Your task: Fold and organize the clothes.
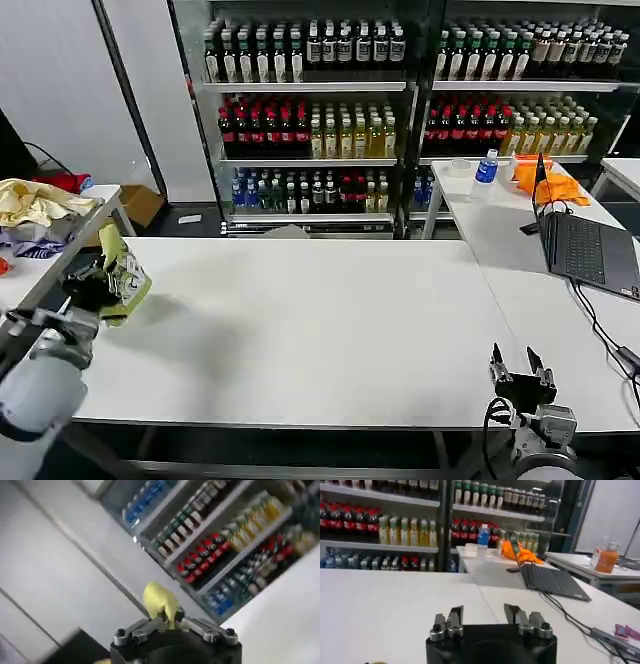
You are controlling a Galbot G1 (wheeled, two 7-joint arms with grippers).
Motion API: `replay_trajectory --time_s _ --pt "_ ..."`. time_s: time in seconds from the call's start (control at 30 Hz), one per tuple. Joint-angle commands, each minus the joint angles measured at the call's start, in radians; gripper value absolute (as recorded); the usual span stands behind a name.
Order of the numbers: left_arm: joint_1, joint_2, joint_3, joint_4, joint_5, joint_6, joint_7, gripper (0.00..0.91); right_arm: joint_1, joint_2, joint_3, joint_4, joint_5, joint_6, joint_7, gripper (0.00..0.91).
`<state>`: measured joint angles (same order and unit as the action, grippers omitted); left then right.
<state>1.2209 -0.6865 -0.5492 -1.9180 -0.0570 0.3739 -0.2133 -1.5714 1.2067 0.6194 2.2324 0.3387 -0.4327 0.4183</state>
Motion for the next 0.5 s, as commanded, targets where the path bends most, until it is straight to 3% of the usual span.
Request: replay_trajectory --time_s 0.03,0.17,0.27,0.33,0.5 --pt "0.07 -0.2 0.316 0.25 1.167 -0.223 -0.146 0.02 -0.01 0.001 0.017 -0.001 0.001 0.006 -0.001 0.615" --pt "0.061 -0.25 0.383 0.184 1.246 -0.21 -0.128 0.03 -0.021 -0.002 0.027 0.002 0.001 0.008 -0.002 0.615" --pt "0.039 -0.247 0.414 0.082 1.167 -0.183 -0.067 0.03 -0.024 0.0 0.031 0.007 0.0 0.007 -0.002 0.615" --pt "0.02 -0.233 0.435 0.037 0.981 -0.138 0.001 0.03 -0.027 0.004 0.032 0.012 -0.001 0.007 -0.002 0.615" --pt "-0.043 -0.212 0.495 -0.044 0.27 0.029 0.095 0.03 -0.035 0.014 0.031 0.017 -0.01 0.009 -0.003 0.615"
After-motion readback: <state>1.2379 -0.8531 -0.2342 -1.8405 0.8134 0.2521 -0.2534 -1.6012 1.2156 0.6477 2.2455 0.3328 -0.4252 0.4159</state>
